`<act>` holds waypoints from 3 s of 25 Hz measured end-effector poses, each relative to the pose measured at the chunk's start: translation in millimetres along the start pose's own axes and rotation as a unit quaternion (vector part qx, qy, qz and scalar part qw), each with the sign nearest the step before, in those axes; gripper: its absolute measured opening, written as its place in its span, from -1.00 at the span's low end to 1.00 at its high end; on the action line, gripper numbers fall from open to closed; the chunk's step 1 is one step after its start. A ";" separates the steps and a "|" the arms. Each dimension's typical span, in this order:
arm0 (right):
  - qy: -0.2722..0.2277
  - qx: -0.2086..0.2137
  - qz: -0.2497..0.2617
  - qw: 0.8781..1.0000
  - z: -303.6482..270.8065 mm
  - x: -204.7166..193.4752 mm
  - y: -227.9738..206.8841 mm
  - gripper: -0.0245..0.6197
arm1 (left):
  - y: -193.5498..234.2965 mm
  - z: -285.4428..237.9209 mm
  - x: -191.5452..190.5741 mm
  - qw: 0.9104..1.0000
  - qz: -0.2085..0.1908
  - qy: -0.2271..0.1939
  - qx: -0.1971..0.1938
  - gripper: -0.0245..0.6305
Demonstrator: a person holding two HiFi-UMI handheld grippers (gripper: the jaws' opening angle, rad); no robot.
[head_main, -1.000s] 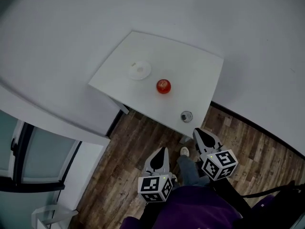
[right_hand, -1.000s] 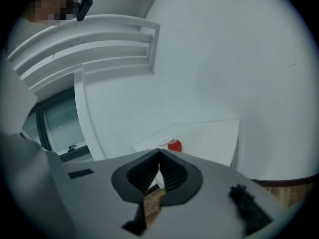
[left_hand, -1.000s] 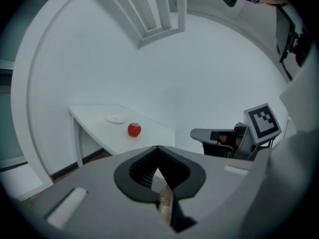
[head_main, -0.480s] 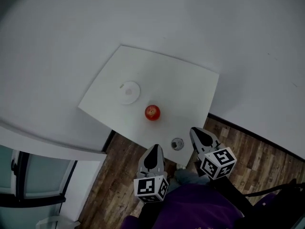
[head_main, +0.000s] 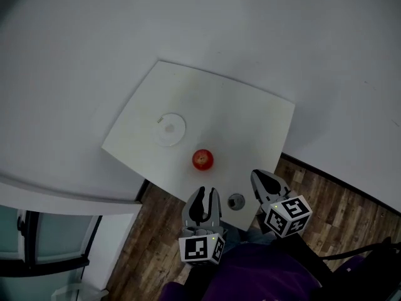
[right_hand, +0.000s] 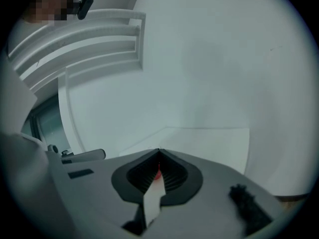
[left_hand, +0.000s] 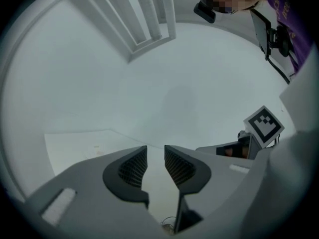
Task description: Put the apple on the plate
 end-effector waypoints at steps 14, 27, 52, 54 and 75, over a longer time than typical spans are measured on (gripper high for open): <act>-0.017 -0.046 0.002 0.999 -41.3 25.8 -4.8 -0.89 | 48.6 -81.9 -39.2 0.994 -0.003 0.095 -0.044 -0.27; -0.009 -0.077 0.012 0.997 -62.9 25.9 -10.1 -0.89 | 74.8 -134.9 -93.7 0.983 -0.044 0.167 -0.066 0.40; 0.011 -0.094 0.021 0.995 -78.0 26.2 -18.4 -0.89 | 77.1 -152.7 -134.7 0.968 -0.072 0.227 -0.081 0.28; 0.012 -0.095 0.021 0.995 -78.7 25.7 -18.2 -0.89 | 77.9 -152.1 -133.1 0.968 -0.070 0.225 -0.082 0.27; 0.046 -0.033 0.063 0.996 -122.0 19.8 13.1 -0.89 | 151.8 -151.1 -84.7 0.985 -0.039 0.166 0.007 0.26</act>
Point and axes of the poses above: the fingertips, and each gripper's own axes: z backward along the fingers, y to its left, x out of its top, the point moved 4 cm from there along z, backward along the fingers, and after that the axes turned 7 degrees about -z, right-handed, at the moved point
